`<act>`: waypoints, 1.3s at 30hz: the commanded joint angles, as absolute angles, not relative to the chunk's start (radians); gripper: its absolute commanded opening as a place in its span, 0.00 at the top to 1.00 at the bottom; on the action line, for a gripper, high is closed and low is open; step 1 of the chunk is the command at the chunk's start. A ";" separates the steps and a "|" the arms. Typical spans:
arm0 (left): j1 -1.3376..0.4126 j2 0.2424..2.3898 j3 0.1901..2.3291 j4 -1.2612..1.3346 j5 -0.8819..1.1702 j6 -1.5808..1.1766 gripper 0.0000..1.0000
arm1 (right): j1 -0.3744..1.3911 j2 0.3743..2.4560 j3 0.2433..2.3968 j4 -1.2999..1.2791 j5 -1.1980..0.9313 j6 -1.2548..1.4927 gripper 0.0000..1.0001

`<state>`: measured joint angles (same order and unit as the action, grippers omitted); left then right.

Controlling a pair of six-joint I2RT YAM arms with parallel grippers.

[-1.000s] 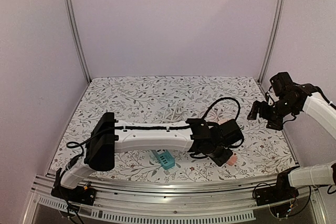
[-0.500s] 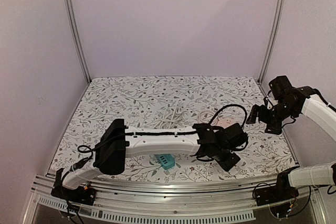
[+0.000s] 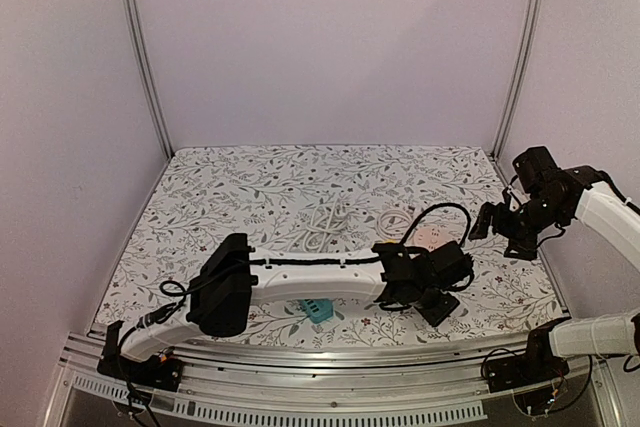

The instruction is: Insert the plug

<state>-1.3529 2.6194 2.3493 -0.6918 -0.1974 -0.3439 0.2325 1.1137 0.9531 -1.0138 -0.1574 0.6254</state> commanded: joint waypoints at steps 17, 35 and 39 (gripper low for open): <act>-1.356 2.683 2.379 -0.620 -0.268 -0.372 0.56 | 0.228 1.088 0.930 -1.036 -0.180 0.635 0.01; -1.330 2.389 2.047 -0.538 -0.228 -0.458 0.81 | 0.229 1.092 0.944 -1.003 -0.204 0.653 0.01; -1.306 2.310 1.970 -0.469 -0.189 -0.500 0.81 | 0.228 1.093 0.979 -0.996 -0.238 0.674 0.01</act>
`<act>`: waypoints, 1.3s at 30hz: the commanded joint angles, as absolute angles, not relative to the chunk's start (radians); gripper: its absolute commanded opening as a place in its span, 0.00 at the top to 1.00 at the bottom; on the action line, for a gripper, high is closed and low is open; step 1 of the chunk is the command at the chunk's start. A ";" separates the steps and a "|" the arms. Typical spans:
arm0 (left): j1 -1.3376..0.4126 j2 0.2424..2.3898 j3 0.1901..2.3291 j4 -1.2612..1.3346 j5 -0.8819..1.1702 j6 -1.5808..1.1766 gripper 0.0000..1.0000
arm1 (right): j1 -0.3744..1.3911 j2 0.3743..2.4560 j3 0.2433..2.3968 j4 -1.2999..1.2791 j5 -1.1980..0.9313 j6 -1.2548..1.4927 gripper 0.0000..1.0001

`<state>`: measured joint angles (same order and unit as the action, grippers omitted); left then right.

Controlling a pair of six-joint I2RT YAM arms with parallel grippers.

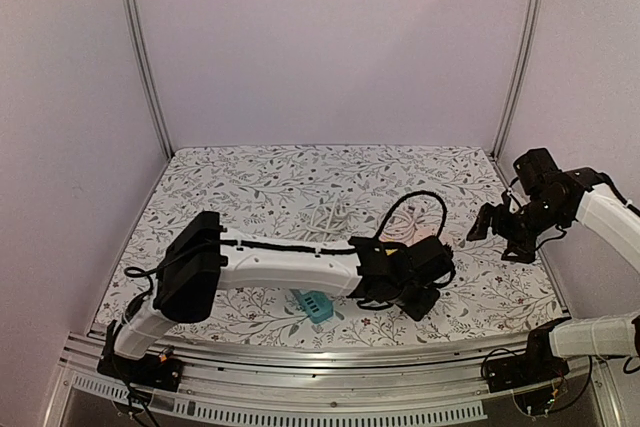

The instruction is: Insert the plug

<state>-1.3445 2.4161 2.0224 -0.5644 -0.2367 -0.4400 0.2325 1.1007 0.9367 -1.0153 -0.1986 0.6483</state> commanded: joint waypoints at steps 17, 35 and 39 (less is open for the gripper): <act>-1.229 2.195 1.963 -0.320 -0.098 -0.569 0.81 | 0.228 1.200 1.118 -0.957 -0.641 0.722 0.04; -1.213 2.140 1.940 -0.263 -0.172 -0.570 0.82 | 0.228 1.289 1.052 -0.927 -0.882 0.742 0.13; -1.213 2.143 1.939 -0.259 -0.180 -0.569 0.82 | 0.229 1.295 1.030 -0.903 -0.922 0.756 0.18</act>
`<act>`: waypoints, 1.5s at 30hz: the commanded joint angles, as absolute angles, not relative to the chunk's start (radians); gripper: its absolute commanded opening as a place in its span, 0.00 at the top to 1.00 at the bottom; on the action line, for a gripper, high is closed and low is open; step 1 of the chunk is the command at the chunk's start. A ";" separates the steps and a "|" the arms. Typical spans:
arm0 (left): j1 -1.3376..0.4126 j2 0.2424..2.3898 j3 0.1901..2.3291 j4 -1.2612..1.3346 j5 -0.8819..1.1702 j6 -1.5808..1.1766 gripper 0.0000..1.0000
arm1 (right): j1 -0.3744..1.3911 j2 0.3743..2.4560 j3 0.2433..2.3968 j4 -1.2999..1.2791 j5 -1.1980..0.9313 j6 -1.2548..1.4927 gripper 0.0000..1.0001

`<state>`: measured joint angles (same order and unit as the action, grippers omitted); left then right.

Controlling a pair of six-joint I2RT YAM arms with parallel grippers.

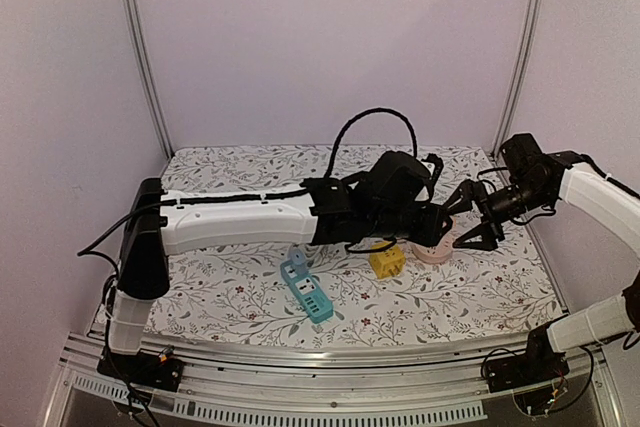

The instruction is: Insert the plug

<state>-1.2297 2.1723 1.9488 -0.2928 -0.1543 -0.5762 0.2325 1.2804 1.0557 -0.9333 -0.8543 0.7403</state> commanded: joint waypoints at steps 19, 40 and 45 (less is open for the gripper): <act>-1.212 2.154 1.941 -0.246 -0.167 -0.558 0.82 | 0.228 1.296 1.036 -0.854 -0.947 0.811 0.82; -1.215 1.941 1.785 -0.410 -0.218 -0.351 0.01 | 0.228 1.316 1.151 -1.000 -0.711 0.599 1.00; -1.225 1.839 1.659 -0.394 -0.270 -0.153 0.01 | 0.228 1.307 1.139 -1.028 -0.717 0.494 1.00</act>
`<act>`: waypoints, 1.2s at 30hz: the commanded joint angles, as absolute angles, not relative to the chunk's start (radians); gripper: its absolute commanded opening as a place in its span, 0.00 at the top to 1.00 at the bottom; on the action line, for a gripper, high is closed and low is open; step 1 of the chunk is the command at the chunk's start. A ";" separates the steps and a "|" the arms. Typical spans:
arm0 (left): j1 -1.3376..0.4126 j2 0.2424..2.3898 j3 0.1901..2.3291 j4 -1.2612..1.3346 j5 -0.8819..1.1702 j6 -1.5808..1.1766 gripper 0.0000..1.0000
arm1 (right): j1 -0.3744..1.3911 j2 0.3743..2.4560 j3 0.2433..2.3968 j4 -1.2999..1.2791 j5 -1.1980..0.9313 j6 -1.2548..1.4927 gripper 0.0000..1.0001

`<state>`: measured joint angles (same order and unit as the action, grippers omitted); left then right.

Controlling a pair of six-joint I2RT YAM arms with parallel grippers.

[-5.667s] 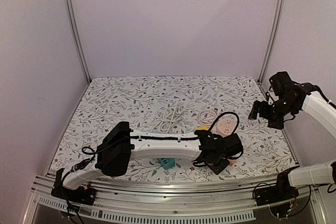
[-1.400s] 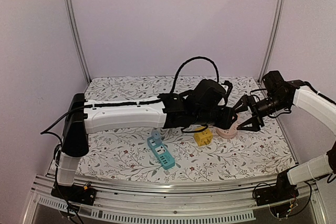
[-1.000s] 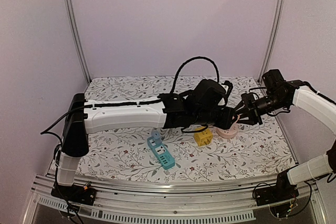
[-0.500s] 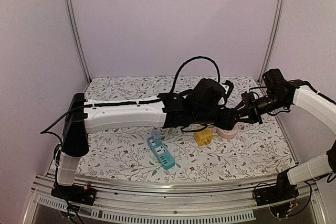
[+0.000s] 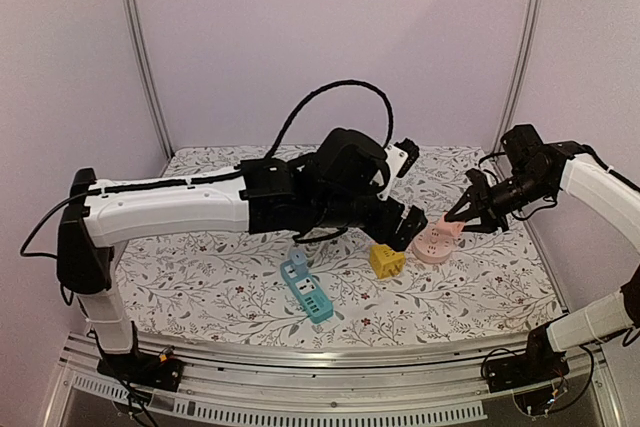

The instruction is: Insert the plug

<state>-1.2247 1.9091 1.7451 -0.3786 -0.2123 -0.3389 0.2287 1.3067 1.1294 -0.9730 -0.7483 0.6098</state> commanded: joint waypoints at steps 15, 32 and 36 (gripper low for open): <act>-1.272 1.775 1.567 -0.424 -0.114 0.380 0.01 | 0.397 1.311 1.188 -1.013 -0.837 0.462 1.00; -1.292 1.798 1.638 -0.494 -0.057 0.512 0.02 | 0.498 1.402 1.269 -0.998 -0.958 0.437 1.00; -1.292 1.829 1.680 -0.536 -0.049 0.537 0.04 | 0.510 1.404 1.275 -0.986 -0.975 0.431 1.00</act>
